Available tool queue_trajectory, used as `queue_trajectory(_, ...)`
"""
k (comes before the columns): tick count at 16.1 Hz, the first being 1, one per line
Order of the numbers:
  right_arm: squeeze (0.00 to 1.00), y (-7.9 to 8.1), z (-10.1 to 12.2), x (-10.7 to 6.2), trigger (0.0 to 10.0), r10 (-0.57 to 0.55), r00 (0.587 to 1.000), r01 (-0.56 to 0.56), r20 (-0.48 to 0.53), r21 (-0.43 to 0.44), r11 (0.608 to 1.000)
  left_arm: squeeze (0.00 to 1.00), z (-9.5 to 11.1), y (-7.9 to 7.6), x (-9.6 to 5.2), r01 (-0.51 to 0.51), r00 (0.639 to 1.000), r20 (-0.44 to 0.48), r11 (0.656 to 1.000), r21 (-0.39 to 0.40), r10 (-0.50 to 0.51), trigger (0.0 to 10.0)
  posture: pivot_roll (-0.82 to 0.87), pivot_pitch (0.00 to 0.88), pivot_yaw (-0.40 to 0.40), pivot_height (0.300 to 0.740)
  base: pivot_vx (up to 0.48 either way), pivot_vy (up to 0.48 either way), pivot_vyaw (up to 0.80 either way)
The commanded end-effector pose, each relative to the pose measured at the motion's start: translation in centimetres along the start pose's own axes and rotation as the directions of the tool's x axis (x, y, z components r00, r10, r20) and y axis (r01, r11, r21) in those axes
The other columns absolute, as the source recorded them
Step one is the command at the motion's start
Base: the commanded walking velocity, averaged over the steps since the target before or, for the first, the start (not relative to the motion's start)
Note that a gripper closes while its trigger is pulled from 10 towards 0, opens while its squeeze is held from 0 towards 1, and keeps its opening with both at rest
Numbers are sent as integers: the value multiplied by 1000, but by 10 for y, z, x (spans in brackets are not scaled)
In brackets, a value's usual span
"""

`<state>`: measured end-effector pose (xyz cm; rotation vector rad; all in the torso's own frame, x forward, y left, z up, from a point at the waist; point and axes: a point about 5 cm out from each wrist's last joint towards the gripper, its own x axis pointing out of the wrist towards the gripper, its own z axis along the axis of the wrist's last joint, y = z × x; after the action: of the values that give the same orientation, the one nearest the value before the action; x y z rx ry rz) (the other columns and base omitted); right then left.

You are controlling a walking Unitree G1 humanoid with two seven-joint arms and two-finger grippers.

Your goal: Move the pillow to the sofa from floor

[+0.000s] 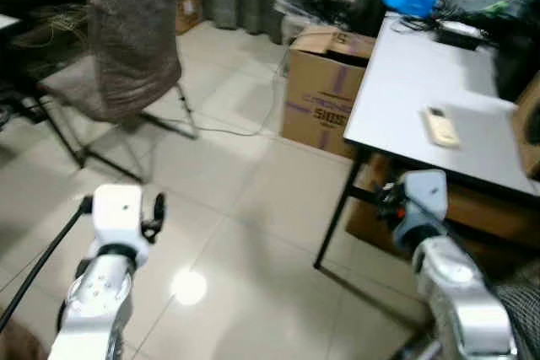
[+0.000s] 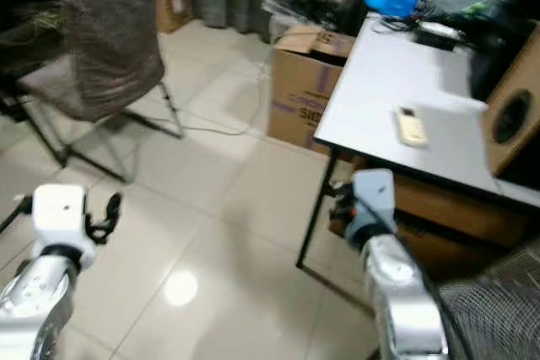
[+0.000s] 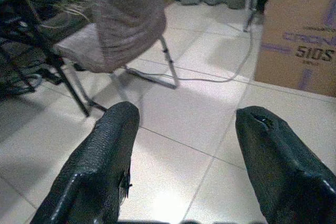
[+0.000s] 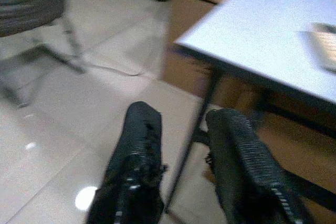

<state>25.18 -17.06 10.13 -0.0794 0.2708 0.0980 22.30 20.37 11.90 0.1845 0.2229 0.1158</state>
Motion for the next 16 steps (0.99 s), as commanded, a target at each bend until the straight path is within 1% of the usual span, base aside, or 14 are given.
queue_trajectory(1, 1000, 4, 0, -1, 10000, 34, 999, -34, 5, 20, 999, 0, 1, 1, -2, -4, 1000, -12, 1000, 19, 4, 10000, -44, 0, -3, 740, 0, 0, 800)
queue_trajectory(3, 1000, 11, 1, -2, 10000, 92, 996, -92, 13, 60, 994, 0, 6, -3, -2, 22, 1000, -20, 999, 24, -22, 10000, -48, 0, 4, 740, 0, 0, 800)
queue_trajectory(4, 1000, 15, 1, -2, 10000, 118, 993, -118, 13, 69, 991, 0, 7, -4, 0, 32, 999, -18, 999, 22, -32, 10000, -64, 0, 14, 740, 0, 0, 800)
queue_trajectory(5, 1000, 16, 0, -1, 10000, 121, 993, -121, 9, 61, 991, 0, 8, -4, 4, 43, 999, -17, 999, 19, -42, 10000, -84, 0, 26, 740, 0, 0, 800)
queue_trajectory(6, 1000, 16, 0, 0, 10000, 114, 993, -115, 6, 54, 992, 0, 8, -4, 6, 47, 999, -16, 999, 18, -47, 10000, -84, 0, 26, 740, 0, 0, 800)
queue_trajectory(7, 1000, 12, 0, 1, 10000, 75, 997, -76, 7, 52, 996, 0, 9, -3, 11, 42, 999, -13, 999, 16, -42, 10000, -100, 0, 50, 740, 0, 0, 800)
queue_trajectory(8, 1000, 8, 2, 2, 10000, 50, 999, -51, 14, 63, 997, 0, 12, -1, 13, 35, 999, -19, 999, 1, -35, 10000, -100, 0, 53, 740, 0, 0, 800)
queue_trajectory(10, 1000, 14, -4, 1, 10000, 79, 997, -79, -3, 85, 993, 0, 6, -2, 11, 81, 995, -51, 997, 16, -80, 10000, -88, 0, 42, 740, 0, 0, 800)
queue_trajectory(11, 1000, 20, -4, 3, 10000, 103, 995, -101, -10, 106, 989, 0, 7, -6, 10, 119, 992, -46, 993, 9, -118, 10000, -64, 0, 11, 740, 0, 0, 800)
queue_trajectory(12, 1000, 23, -5, 5, 10000, 111, 994, -108, -20, 105, 989, 0, 5, -6, 11, 103, 994, -45, 995, -5, -103, 10000, -65, 0, 25, 740, 0, 0, 800)
queue_trajectory(13, 1000, 27, 4, 9, 10000, 137, 991, -137, 6, 112, 984, 0, 10, -8, 14, 89, 995, -37, 996, 9, -88, 10000, -73, 0, 33, 740, 0, 0, 800)
queue_trajectory(14, 1000, 26, 3, 11, 10000, 128, 992, -127, 1, 95, 987, 0, 9, -10, 17, 89, 996, -35, 994, 67, -87, 10000, -66, 0, 27, 740, 0, 0, 800)
queue_trajectory(15, 1000, 24, 1, 14, 10000, 108, 994, -106, -12, 102, 989, 0, 9, -8, 20, 78, 997, -34, 993, 89, -75, 10000, -67, 0, 27, 740, 0, 0, 800)
queue_trajectory(16, 1000, 24, 0, 15, 10000, 105, 994, -103, -15, 103, 989, 0, 9, -5, 22, 57, 998, -37, 996, 73, -54, 10000, -67, 0, 27, 740, 0, 0, 800)
